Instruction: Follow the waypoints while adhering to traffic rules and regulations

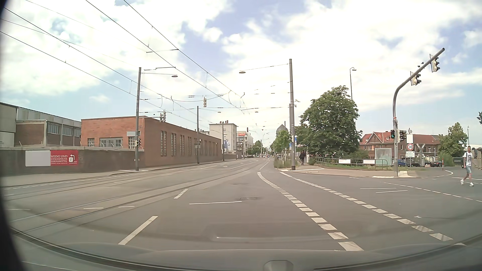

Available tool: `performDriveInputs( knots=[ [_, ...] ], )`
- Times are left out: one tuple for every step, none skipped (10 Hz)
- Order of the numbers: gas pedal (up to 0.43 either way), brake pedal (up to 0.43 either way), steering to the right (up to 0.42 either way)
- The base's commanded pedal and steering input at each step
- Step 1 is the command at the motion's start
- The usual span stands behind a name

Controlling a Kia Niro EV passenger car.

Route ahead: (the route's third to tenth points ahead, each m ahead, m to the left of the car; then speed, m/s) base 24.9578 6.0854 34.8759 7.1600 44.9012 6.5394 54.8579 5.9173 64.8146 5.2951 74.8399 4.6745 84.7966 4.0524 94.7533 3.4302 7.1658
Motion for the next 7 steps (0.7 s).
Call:
performDriveInputs(
  knots=[
    [0.220,0.024,-0.029],
    [0.220,0.024,-0.029],
    [0.209,0.024,-0.029],
    [0.177,0.024,-0.029],
    [0.169,0.024,-0.029],
    [0.138,0.024,-0.029],
    [0.110,0.024,-0.029]
  ],
)
